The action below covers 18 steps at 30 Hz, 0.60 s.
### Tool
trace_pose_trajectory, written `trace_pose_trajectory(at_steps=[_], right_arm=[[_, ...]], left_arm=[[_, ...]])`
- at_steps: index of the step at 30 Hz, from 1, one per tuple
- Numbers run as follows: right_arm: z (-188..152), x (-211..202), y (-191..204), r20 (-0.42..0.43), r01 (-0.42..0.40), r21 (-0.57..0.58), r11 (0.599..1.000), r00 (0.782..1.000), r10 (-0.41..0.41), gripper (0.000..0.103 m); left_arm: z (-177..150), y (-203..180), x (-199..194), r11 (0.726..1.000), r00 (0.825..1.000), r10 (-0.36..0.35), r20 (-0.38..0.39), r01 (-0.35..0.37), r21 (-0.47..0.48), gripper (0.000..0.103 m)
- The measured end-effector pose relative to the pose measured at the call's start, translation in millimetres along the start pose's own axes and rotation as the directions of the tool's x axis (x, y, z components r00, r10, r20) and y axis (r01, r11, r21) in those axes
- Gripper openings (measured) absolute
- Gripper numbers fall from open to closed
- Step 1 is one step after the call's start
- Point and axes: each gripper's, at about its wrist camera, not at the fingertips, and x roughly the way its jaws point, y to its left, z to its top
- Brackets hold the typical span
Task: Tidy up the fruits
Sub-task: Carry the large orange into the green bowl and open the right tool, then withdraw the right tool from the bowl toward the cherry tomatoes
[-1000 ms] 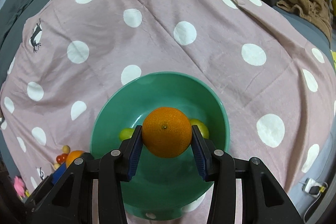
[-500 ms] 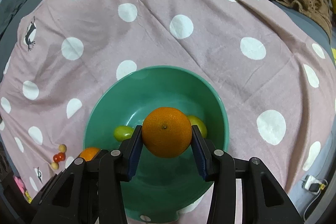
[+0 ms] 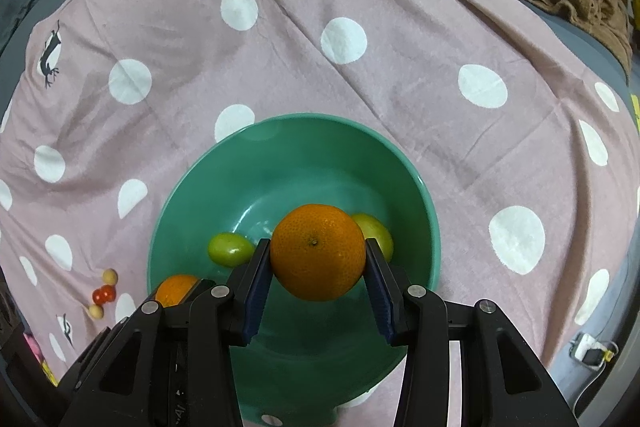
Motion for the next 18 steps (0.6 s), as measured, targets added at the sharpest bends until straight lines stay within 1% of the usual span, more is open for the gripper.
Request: trace_pose_trajectory(at_steps=[5,11,14,15,16,17,18], right_arm=[[0.3,3.5,-0.8,-0.01,0.007,0.007,1.0,1.0,-0.007,0.046],[1.4,4.6,-0.4,-0.007,0.027,-0.003,1.0,1.0,-0.027,0.046],[1.9,5.2,-0.5,-0.011,0.018,-0.005,1.0,1.0,-0.018,0.047],[2.4,3.9,-1.1,-0.003,0.008,-0.004,1.0,1.0,-0.008,0.049],[2.7,1.1,-1.3,0.013,-0.001,-0.004,1.0,1.0,0.001,0.054],[3.2,-1.8,-1.5,0.029,-0.013,-0.004,1.0,0.999,0.013,0.057],[3.4,-5.5,-1.8,0.045,-0.028,0.0,1.0,0.999,0.028,0.063]], left_arm=[[-0.5,-1.5,2.2,1.0,1.0,0.003,-0.003,-0.003,0.002,0.041],[-2.6,-2.0,3.2,1.0,1.0,-0.02,-0.015,0.019,-0.002,0.041],[-2.7,-2.0,-0.8,1.0,1.0,-0.021,-0.008,0.021,0.0,0.047],[-2.6,-1.6,-2.4,1.0,1.0,-0.023,-0.004,0.023,-0.005,0.051],[-2.2,-0.9,-5.3,0.999,1.0,-0.028,0.003,0.028,-0.016,0.057],[-2.0,-0.5,-8.5,0.999,0.999,-0.039,0.014,0.039,-0.021,0.059],[-2.1,-0.4,-11.0,0.999,0.999,-0.045,0.019,0.045,-0.023,0.061]])
